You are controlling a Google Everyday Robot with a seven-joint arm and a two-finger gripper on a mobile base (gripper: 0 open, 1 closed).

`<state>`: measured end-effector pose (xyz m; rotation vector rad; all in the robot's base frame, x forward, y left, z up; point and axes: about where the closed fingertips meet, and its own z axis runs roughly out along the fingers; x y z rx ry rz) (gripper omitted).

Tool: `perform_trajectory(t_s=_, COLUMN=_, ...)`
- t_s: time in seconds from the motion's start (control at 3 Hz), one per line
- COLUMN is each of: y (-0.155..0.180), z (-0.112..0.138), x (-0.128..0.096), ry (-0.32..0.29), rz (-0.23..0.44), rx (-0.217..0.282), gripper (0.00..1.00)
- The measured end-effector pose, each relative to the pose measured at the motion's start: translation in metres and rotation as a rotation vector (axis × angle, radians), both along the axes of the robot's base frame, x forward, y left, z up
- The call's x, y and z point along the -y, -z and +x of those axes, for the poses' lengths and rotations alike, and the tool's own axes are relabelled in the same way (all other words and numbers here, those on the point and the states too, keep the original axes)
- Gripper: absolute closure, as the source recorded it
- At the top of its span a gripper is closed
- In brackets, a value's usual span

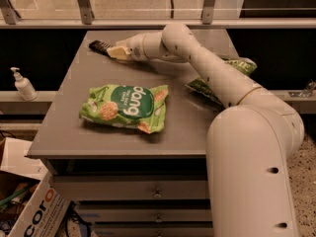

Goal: Pick rxbar chocolate

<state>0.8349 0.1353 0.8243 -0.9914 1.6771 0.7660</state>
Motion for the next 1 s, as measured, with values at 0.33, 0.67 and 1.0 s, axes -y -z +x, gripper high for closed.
perform_trajectory(t_s=0.33, y=0.004, z=-0.004, x=0.003, ry=0.009, rz=-0.001, rx=-0.011, gripper=0.86)
perform_trajectory(t_s=0.67, y=-0.004, z=-0.007, x=0.008, ry=0.022, rz=0.014, rx=0.000, gripper=1.00)
perform_trajectory(t_s=1.0, y=-0.039, z=-0.011, x=0.016, ry=0.025, rz=0.049, rx=0.062, gripper=1.00)
